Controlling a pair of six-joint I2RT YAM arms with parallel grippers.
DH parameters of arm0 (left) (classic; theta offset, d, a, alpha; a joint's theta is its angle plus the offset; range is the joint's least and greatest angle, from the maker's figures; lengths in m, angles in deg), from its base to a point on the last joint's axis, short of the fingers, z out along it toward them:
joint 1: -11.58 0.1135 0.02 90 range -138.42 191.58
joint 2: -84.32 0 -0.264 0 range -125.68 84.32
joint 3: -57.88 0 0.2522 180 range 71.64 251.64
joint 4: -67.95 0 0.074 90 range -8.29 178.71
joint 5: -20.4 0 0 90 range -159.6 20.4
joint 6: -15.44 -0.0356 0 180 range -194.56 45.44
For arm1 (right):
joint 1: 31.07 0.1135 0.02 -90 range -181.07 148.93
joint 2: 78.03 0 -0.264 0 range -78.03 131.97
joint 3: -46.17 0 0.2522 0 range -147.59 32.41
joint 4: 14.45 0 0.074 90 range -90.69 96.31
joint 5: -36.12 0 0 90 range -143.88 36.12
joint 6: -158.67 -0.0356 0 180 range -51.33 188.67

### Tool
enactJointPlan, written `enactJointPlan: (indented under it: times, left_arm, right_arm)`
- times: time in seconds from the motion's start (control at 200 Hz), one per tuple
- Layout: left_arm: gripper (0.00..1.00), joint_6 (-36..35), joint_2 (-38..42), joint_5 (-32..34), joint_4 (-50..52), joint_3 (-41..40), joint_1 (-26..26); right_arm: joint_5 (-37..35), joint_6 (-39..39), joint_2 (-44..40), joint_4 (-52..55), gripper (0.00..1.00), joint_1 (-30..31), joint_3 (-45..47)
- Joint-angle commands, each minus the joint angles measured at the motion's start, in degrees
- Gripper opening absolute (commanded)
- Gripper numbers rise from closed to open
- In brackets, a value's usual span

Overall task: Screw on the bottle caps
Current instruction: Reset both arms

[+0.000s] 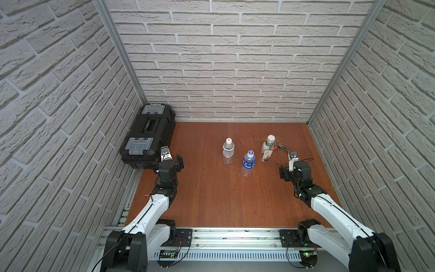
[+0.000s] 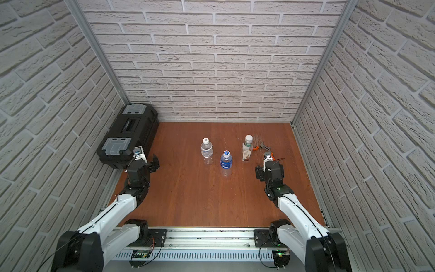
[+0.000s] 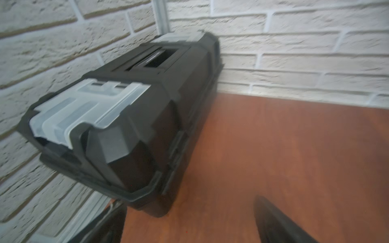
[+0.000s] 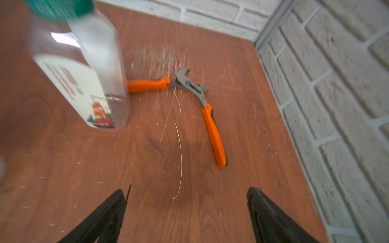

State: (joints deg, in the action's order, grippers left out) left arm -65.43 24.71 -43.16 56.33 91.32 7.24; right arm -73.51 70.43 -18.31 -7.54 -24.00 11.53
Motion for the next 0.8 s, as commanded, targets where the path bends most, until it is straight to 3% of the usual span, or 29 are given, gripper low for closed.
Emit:
enactJointPlan:
  times: [0.0, 0.08, 0.225, 0.35, 0.435, 0.515, 0.555, 0.795]
  left_arm:
    - [0.98, -3.51, -6.09, -0.52, -13.76, -2.69, 2.99]
    - [0.98, -4.5, -11.84, -4.73, -20.38, -3.51, 4.4]
    - [0.98, -3.12, -18.6, -13.28, -25.4, -2.41, 6.0]
    - [0.98, -5.91, -31.56, -22.62, -39.52, -2.89, 6.58]
    - [0.98, -6.28, -29.11, -23.89, -31.39, -0.74, 6.45]
    - [0.98, -3.08, -29.76, -24.43, -24.39, 3.32, 9.04]
    - [0.98, -2.67, -30.54, -24.99, -27.09, 2.71, 9.48]
    - [0.98, -2.89, -30.15, -24.34, -26.33, 2.65, 9.15]
  right_arm:
    - [0.81, -1.11, 6.22, -26.38, 0.92, -0.8, 2.36]
    - [1.26, -0.88, 13.0, -36.37, 0.93, -1.69, 3.63]
    - [5.77, -0.92, 20.54, -40.43, 0.94, -4.28, 1.04]
    - [9.87, -1.33, 29.65, -57.21, 0.96, -6.05, 4.53]
    - [11.75, -1.36, 25.63, -46.38, 0.96, -6.6, 2.38]
    - [12.91, -1.54, 27.98, -44.41, 1.0, -7.05, -0.61]
    - [12.71, -1.74, 27.14, -38.18, 1.0, -7.14, -3.1]
    - [12.52, -1.77, 27.14, -40.54, 1.0, -7.07, -2.06]
